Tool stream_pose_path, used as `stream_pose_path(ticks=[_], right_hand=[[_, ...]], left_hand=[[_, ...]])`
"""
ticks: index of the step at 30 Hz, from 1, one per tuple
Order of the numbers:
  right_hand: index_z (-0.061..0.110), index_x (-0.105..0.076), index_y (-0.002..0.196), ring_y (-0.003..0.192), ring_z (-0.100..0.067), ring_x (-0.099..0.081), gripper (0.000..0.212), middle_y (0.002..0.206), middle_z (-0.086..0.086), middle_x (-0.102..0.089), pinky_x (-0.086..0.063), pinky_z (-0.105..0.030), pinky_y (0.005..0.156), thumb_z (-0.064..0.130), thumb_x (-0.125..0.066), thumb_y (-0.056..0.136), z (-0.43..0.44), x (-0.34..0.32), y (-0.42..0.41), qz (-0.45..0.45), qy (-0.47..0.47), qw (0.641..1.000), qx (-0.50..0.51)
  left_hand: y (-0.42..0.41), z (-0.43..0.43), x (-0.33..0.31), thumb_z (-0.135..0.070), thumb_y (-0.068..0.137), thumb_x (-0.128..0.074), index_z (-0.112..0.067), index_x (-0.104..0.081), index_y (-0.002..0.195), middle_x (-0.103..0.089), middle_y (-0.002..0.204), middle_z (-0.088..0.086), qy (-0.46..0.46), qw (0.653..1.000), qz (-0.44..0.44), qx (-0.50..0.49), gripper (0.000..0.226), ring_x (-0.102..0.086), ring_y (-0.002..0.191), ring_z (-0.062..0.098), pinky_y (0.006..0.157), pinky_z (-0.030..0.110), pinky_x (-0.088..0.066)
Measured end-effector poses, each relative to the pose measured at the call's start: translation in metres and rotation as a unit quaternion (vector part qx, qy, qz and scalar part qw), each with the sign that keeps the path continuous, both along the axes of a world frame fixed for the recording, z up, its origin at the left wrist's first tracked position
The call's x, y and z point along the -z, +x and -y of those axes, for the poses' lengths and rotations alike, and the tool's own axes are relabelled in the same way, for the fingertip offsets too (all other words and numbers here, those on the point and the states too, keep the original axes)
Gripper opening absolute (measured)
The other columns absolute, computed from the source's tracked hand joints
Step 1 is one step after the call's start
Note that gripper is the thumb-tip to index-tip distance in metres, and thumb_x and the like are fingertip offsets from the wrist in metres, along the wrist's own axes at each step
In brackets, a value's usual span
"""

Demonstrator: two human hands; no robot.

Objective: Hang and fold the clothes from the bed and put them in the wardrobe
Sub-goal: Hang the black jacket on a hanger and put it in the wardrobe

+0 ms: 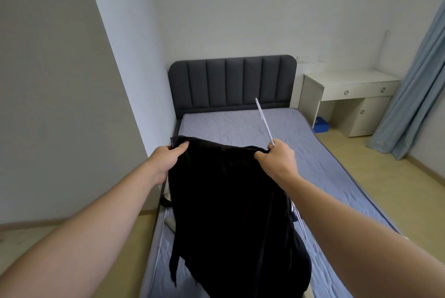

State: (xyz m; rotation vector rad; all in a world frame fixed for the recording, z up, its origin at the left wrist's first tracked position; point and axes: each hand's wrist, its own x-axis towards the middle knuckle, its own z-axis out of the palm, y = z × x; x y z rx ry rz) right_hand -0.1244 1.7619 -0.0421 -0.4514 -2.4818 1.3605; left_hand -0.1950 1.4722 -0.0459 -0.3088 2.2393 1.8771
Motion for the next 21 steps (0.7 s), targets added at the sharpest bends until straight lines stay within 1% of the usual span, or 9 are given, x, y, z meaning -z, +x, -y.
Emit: stream_pose_path(ticks=[3,7,9,10,12,14,16,18,21], right_hand=[[0.013,-0.045,0.078,0.06,-0.016,-0.04,0.022,0.07,-0.003,-0.047,-0.037,-0.032,0.055,0.022,-0.064,0.083,-0.009,0.009,-0.013,0.014,0.001,1.0,0.015],[0.015,-0.041,0.071,0.057,-0.018,-0.041,0.027,0.067,-0.001,-0.048,-0.035,-0.028,0.051,0.024,-0.065,0.078,-0.016,0.023,-0.025,0.043,0.014,0.998,0.032],[0.015,-0.041,0.07,0.057,-0.019,-0.043,0.027,0.067,-0.001,-0.05,-0.035,-0.028,0.051,0.025,-0.065,0.076,-0.015,0.028,-0.028,0.053,0.017,0.998,0.027],[0.015,-0.041,0.07,0.057,-0.019,-0.044,0.026,0.067,-0.001,-0.05,-0.035,-0.028,0.05,0.025,-0.065,0.076,-0.015,0.03,-0.03,0.059,0.019,0.998,0.024],[0.015,-0.042,0.07,0.056,-0.019,-0.044,0.024,0.067,-0.002,-0.051,-0.036,-0.028,0.051,0.024,-0.064,0.076,-0.013,0.033,-0.033,0.068,0.015,0.997,0.019],[0.015,-0.044,0.071,0.056,-0.02,-0.047,0.022,0.068,-0.002,-0.053,-0.038,-0.028,0.053,0.024,-0.064,0.075,-0.012,0.035,-0.035,0.076,0.012,0.997,0.016],[0.017,-0.047,0.07,0.055,-0.019,-0.049,0.021,0.067,0.0,-0.055,-0.04,-0.026,0.051,0.026,-0.065,0.072,-0.011,0.037,-0.035,0.082,0.004,0.997,0.014],[0.018,-0.049,0.068,0.053,-0.018,-0.051,0.021,0.063,0.002,-0.056,-0.039,-0.025,0.051,0.03,-0.065,0.067,-0.009,0.036,-0.034,0.09,0.0,0.996,0.007],[0.017,-0.053,0.067,0.052,-0.018,-0.052,0.019,0.059,0.005,-0.056,-0.038,-0.025,0.051,0.034,-0.06,0.062,-0.005,0.032,-0.035,0.099,0.014,0.995,0.003]], left_hand=[[0.0,-0.001,-0.014,-0.053,0.08,-0.078,-0.011,-0.08,0.096,-0.078,0.102,0.008,0.076,0.993,0.085,0.033,0.046,-0.075,0.095,0.027,0.08,0.036,-0.058],[-0.003,0.003,-0.028,-0.039,0.078,-0.079,-0.009,-0.083,0.086,-0.076,0.109,0.012,0.116,0.979,0.15,0.077,0.031,-0.076,0.092,0.026,0.068,0.034,-0.061],[-0.003,0.002,-0.03,-0.043,0.084,-0.076,-0.008,-0.082,0.091,-0.076,0.107,0.011,0.082,0.979,0.167,0.086,0.036,-0.076,0.088,0.025,0.065,0.032,-0.061],[-0.003,0.002,-0.032,-0.048,0.084,-0.075,-0.008,-0.081,0.096,-0.077,0.106,0.011,0.051,0.977,0.181,0.099,0.042,-0.076,0.09,0.025,0.069,0.032,-0.06],[-0.001,0.003,-0.036,-0.056,0.077,-0.079,-0.012,-0.081,0.101,-0.076,0.11,0.009,-0.017,0.963,0.219,0.154,0.05,-0.074,0.098,0.026,0.08,0.034,-0.058],[0.001,0.007,-0.04,-0.049,0.068,-0.088,-0.013,-0.08,0.102,-0.074,0.115,0.01,-0.05,0.943,0.252,0.21,0.05,-0.073,0.103,0.027,0.084,0.035,-0.058],[0.003,0.014,-0.042,-0.034,0.058,-0.094,-0.01,-0.08,0.103,-0.073,0.117,0.013,-0.035,0.936,0.255,0.24,0.053,-0.073,0.103,0.028,0.084,0.035,-0.059],[0.005,0.021,-0.043,-0.025,0.054,-0.096,-0.005,-0.078,0.105,-0.073,0.115,0.015,0.015,0.937,0.242,0.25,0.058,-0.073,0.101,0.028,0.084,0.036,-0.059],[0.003,0.026,-0.044,-0.02,0.069,-0.086,-0.002,-0.076,0.107,-0.074,0.108,0.016,0.088,0.943,0.21,0.243,0.043,-0.074,0.095,0.027,0.08,0.035,-0.059]])
